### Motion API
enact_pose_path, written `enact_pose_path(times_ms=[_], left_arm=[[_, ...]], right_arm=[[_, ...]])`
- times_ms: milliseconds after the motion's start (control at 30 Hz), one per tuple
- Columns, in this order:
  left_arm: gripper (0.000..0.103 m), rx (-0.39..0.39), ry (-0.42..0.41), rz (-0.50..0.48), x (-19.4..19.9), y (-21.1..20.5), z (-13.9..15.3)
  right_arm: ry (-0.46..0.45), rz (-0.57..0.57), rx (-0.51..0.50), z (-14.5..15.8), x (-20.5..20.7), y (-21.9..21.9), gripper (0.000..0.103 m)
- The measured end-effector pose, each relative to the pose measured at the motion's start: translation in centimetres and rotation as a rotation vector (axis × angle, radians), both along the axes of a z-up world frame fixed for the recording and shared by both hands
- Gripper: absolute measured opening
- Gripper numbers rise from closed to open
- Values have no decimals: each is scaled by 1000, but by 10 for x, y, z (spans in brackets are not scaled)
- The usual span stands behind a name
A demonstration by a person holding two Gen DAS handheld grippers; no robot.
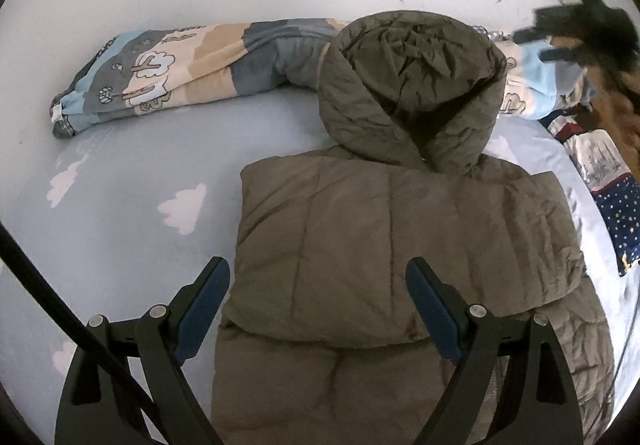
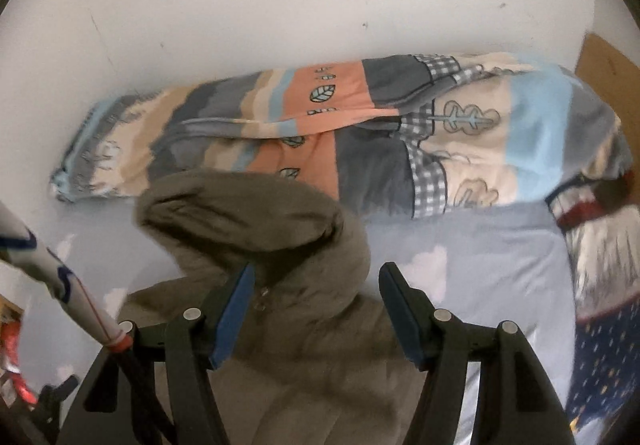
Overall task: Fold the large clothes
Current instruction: 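Grasp the jacket hood with the right gripper and fold it onto the body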
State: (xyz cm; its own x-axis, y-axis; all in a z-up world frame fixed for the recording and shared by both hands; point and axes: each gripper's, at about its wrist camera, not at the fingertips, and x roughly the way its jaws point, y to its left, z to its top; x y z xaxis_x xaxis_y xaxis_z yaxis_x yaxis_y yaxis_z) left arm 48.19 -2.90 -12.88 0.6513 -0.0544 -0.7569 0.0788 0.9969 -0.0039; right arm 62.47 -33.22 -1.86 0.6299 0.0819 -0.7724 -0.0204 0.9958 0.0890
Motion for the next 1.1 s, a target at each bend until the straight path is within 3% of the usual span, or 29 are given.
enact_pose_path(times_ms=[200,267,400,633,900,1000,1100], left_arm=[[89,-22,31,-21,9,4,-11],[89,-9,25,-23,10,3,-12],[89,-35,31,-16,11,5,-13],[89,-243,31,-55,9,15,6],[89,-267,2,-64,-1,13,19],[89,-314,12,-73,0,13,17],[89,-313,21,-82,1,8,13]], right_arm=[[26,0,-108,-29,58,6,68],[22,20,-107,-39,68,9,6],[-51,-7,-141,-39,54,11,5],[-137,19,-94,-16,-27,13,5],[-169,51,-41,-1,-132,14,5],[-155,70,-10,-14,-178,22,5],[-104,63,-34,-50,-214,33,5]])
